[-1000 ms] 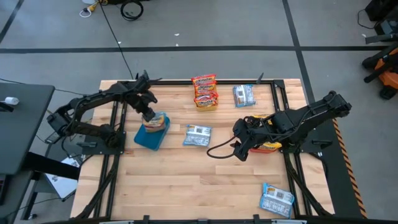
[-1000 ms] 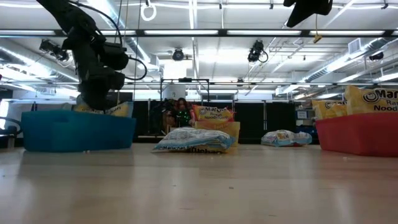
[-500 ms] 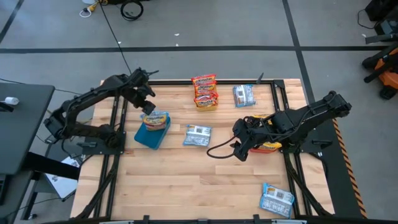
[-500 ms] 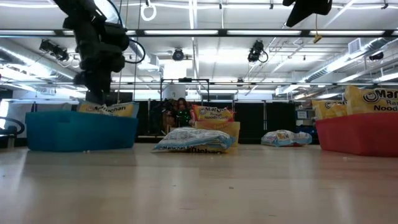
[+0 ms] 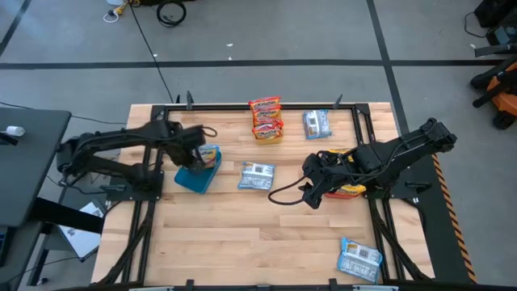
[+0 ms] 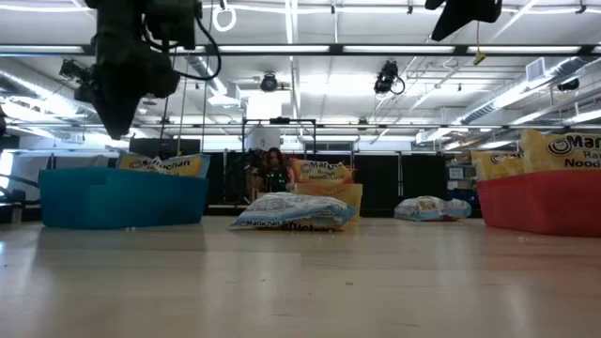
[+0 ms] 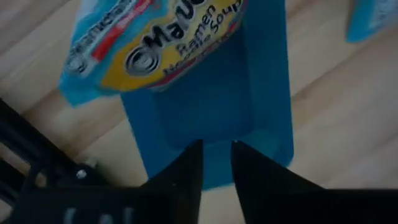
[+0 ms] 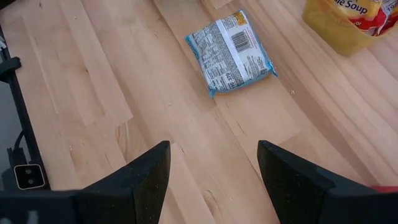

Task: Sort Maruchan noodles
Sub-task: Put the bottom left blue noodle pack into the blue bin

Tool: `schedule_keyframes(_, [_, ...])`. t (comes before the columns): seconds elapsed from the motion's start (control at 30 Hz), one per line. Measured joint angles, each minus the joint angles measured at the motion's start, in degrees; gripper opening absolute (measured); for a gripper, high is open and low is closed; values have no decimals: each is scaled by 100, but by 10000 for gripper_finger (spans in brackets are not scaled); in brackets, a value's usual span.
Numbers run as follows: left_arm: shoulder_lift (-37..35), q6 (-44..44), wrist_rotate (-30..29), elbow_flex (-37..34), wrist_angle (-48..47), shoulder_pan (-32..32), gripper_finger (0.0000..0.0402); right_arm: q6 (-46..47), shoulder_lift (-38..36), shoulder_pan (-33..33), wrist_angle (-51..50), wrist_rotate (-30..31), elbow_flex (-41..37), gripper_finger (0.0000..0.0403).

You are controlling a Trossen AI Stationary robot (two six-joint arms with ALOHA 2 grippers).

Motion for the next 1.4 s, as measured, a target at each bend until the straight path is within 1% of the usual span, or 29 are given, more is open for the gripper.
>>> schedule_keyframes(0.13, [417,-41,-339,-2,201,-103,37,-2,0,11,-19,-41,0,246])
schedule_keyframes(0.2, [638,62,-379,-1,322,-107,14,46,0,53,-38,-123,0,246])
schedule_keyframes(0.23, [736,67,-301,0,332,-108,9,110,0,93,-42,-178,0,246])
schedule_keyframes(0.33, [961,25,373,-2,200,-115,9,337,0,268,-84,-196,0,246])
schedule_keyframes(0.4, [1104,-86,665,-2,90,-199,10,487,0,397,-124,-155,0,246])
schedule_keyframes(0.5, [1258,-188,598,-2,58,-323,8,734,0,583,-185,42,0,246])
schedule_keyframes(0.63, [1490,-342,-27,-2,260,-318,6,935,0,771,-184,280,0,246])
schedule_keyframes(0.7, [1593,-395,-204,-2,294,-253,6,1050,0,838,-187,282,0,246])
schedule_keyframes(0.8, [1725,-368,-173,-94,374,-177,6,1257,0,961,-202,282,0,246])
schedule_keyframes(0.83, [1736,-364,-61,-197,462,-150,6,1333,0,1008,-213,284,0,246])
schedule_keyframes(0.9, [1759,-399,260,-544,740,-97,6,1496,0,1106,-254,298,0,246])
schedule_keyframes(0.97, [1754,-530,306,-905,992,-97,6,1668,0,1206,-311,358,0,246])
schedule_keyframes(1.03, [1752,-641,141,-1191,1275,-97,6,1819,0,1306,-394,432,0,246])
schedule_keyframes(1.13, [1737,-778,-316,-1402,1667,-107,7,1916,0,1390,-500,439,0,246])
schedule_keyframes(1.27, [1726,-902,-1075,-1432,2253,-111,7,1936,0,1394,-642,444,0,246])
schedule_keyframes(1.4, [1736,-1205,-1867,-1433,3142,-201,8,1960,0,1384,-656,474,0,246])
